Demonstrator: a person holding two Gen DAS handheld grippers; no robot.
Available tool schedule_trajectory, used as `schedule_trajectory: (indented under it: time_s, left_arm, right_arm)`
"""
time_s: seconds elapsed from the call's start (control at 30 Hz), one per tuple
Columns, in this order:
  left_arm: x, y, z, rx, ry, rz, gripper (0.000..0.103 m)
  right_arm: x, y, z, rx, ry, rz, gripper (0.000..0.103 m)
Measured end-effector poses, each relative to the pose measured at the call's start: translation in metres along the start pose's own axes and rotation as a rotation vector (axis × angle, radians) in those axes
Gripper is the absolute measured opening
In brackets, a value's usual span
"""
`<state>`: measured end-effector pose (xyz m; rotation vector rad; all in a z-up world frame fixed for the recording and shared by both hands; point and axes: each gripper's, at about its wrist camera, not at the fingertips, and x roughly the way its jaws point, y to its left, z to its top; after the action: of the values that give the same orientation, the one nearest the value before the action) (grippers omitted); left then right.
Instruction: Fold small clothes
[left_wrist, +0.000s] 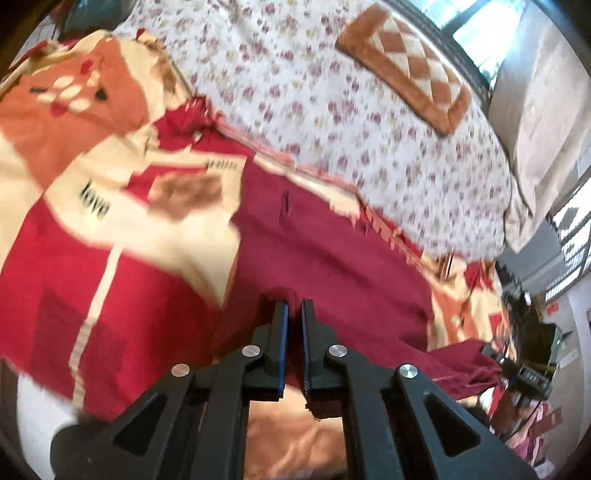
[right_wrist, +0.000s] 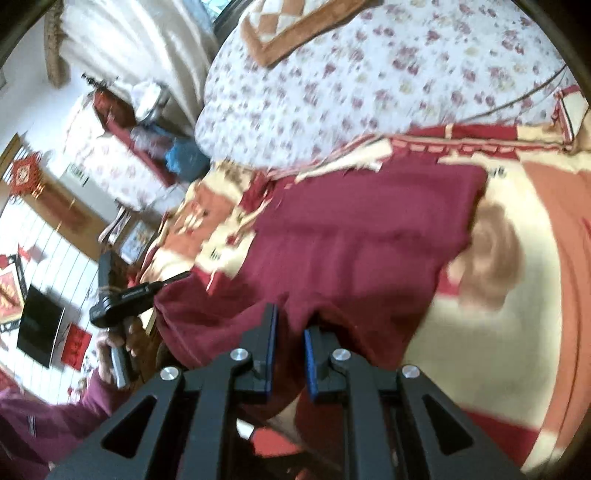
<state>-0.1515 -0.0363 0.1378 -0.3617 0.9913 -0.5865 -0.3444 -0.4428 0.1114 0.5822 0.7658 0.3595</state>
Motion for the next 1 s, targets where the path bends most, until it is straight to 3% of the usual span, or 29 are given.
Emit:
schedule_trajectory:
  time_s: [0.17, 0.37, 0.57, 0.7, 0.73, 0.8, 0.9, 0.93, 0.97, 1.0]
  left_arm:
    - [0.029, -0.012, 0.047, 0.001, -0.075, -0.004, 0.000]
    - [0.078, -0.016, 0.078, -0.021, -0.031, -0.016, 0.000]
    - [0.105, -0.016, 0.096, -0.013, -0.049, 0.034, 0.000]
    - [0.138, 0.000, 0.114, -0.046, -0.033, 0.075, 0.000]
    - [0.150, 0.006, 0.118, -0.061, -0.023, 0.080, 0.000]
    - [0.166, 0.016, 0.122, -0.090, 0.004, 0.068, 0.000]
    - [0.168, 0.023, 0.125, -0.109, 0.003, 0.028, 0.001]
    - [0.161, 0.022, 0.127, -0.097, -0.017, 0.021, 0.016]
    - [0.155, 0.020, 0.127, -0.089, -0.034, 0.020, 0.021]
    - [0.147, 0.020, 0.128, -0.083, -0.057, 0.022, 0.024]
  right_arm:
    - [0.018, -0.018, 0.040, 0.016, -0.040, -0.077, 0.013]
    - [0.037, -0.053, 0.082, 0.096, -0.072, -0.122, 0.013]
    - [0.072, -0.083, 0.113, 0.129, -0.047, -0.181, 0.013]
    - [0.093, -0.105, 0.127, 0.168, -0.078, -0.219, 0.013]
    - [0.100, -0.113, 0.129, 0.186, -0.080, -0.229, 0.015]
    - [0.110, -0.124, 0.131, 0.209, -0.046, -0.252, 0.029]
    - [0.103, -0.122, 0.128, 0.178, -0.061, -0.277, 0.038]
    - [0.094, -0.118, 0.127, 0.155, -0.084, -0.298, 0.043]
    - [0.084, -0.114, 0.125, 0.136, -0.106, -0.317, 0.050]
    - [0.074, -0.108, 0.122, 0.109, -0.126, -0.329, 0.051]
